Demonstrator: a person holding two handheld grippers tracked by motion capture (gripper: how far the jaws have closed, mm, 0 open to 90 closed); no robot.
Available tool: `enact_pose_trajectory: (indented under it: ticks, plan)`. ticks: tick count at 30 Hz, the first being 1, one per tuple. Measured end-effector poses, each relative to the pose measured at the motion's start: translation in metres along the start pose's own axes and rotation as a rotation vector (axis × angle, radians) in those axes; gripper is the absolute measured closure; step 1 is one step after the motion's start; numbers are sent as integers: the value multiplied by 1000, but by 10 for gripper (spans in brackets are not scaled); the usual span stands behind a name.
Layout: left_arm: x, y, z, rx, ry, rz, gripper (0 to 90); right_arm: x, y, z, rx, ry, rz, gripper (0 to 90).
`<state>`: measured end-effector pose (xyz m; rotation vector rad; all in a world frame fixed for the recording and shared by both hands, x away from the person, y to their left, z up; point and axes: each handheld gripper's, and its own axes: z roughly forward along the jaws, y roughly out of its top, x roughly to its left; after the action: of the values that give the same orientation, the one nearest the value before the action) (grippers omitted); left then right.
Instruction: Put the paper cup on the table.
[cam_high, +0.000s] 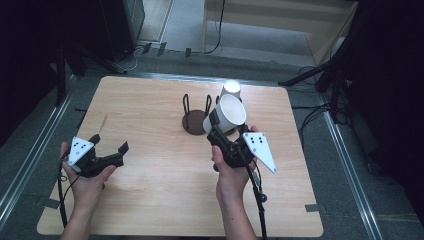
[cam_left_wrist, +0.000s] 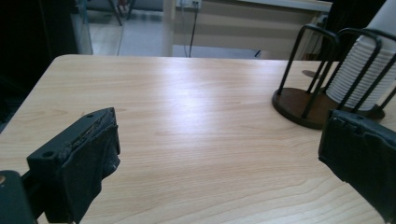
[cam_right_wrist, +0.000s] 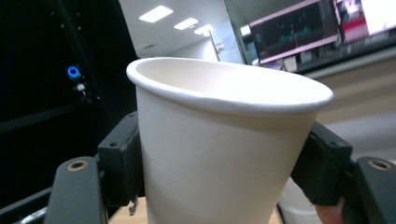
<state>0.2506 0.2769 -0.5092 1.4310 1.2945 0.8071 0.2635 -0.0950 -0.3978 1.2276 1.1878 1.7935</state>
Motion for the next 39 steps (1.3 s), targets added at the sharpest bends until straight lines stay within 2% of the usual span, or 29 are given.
enact_pose_trajectory:
  ticks: [2,7,13,21,26,32,39]
  plan:
    - [4,-3,0,-3,25,-3,0,-1,1,0,-10,3,-49,285]
    - [15,-9,-1,3,58,-26,0,-7,0,0,-8,-35,-154,280]
    - [30,-15,-3,9,96,-54,0,-16,0,1,-5,-43,-224,276]
    - [37,-27,2,52,116,-58,0,-31,-4,3,1,-58,-278,277]
    - [38,-30,3,49,123,-59,0,-48,-12,5,18,-59,-282,278]
    - [37,-34,5,46,114,-55,0,-69,-22,6,30,-51,-318,280]
    - [38,-35,4,44,106,-69,0,-92,-33,6,78,-59,-322,282]
